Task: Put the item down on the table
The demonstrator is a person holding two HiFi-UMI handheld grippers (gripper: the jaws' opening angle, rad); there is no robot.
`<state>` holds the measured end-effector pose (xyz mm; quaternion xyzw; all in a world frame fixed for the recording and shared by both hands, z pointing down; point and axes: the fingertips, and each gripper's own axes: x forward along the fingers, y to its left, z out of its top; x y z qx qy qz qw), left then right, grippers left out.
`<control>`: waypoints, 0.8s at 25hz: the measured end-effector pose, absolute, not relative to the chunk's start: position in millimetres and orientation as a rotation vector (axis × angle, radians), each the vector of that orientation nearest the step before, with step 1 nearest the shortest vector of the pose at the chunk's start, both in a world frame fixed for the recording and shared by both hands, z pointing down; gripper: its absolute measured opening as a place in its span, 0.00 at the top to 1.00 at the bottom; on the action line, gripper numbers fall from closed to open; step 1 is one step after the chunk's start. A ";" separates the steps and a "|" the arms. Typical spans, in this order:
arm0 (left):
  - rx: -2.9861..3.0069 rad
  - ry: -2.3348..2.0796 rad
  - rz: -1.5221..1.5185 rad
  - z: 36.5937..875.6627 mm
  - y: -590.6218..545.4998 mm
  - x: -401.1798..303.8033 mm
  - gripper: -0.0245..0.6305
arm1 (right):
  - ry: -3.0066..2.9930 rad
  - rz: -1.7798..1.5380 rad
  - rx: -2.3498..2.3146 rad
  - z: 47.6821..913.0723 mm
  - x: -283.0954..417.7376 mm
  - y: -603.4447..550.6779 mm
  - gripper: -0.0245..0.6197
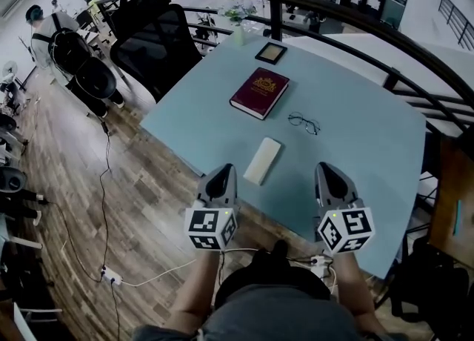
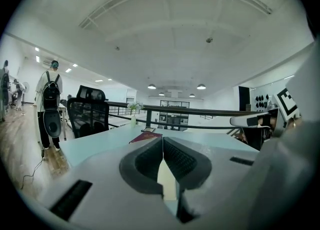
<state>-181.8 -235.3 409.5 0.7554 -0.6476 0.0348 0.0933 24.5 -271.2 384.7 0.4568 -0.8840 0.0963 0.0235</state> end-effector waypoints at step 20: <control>2.243 -1.931 0.059 404.8 -232.2 -187.6 0.95 | -2.730 0.261 1.413 383.5 22.7 -268.7 0.96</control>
